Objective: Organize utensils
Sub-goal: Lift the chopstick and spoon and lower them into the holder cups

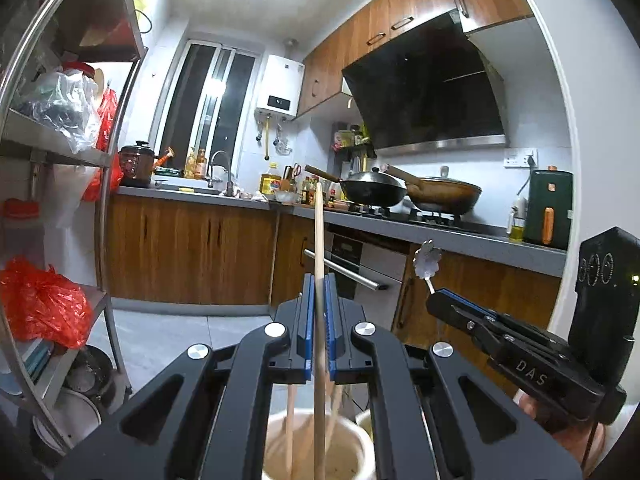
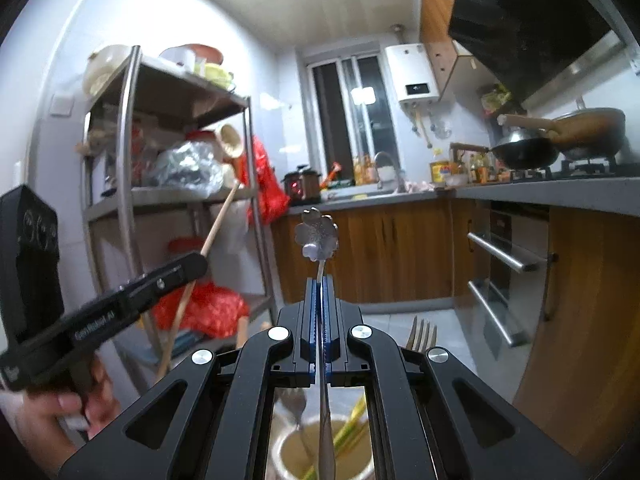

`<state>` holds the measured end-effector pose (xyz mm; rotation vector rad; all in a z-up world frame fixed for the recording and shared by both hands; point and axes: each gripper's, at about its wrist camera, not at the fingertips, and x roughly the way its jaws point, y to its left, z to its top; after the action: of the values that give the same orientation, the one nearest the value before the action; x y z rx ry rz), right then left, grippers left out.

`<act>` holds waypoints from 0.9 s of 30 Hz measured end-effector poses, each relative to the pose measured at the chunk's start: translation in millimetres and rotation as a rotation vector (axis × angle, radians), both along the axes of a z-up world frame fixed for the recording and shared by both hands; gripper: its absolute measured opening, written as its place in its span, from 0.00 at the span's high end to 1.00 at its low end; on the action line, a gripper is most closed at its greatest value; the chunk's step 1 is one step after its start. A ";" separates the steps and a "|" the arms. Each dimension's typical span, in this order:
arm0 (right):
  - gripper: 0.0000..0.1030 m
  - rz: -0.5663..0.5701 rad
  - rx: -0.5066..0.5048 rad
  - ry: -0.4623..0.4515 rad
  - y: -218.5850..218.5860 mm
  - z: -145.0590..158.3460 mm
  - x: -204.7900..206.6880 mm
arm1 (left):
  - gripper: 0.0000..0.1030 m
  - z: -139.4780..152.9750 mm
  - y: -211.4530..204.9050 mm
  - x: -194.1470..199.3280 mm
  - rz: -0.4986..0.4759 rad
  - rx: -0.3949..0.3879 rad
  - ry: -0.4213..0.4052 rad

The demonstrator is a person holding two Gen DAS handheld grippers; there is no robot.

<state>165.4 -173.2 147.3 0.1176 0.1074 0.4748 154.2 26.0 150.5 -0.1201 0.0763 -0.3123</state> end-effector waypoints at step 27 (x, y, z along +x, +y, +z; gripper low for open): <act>0.98 -0.054 -0.021 0.069 -7.1 -55.6 -10.5 | 0.95 -57.1 3.6 -16.4 0.093 0.046 0.097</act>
<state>154.9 -180.3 91.8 0.1157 0.1770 0.4161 137.7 29.5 93.3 -0.0927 0.1739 -0.2117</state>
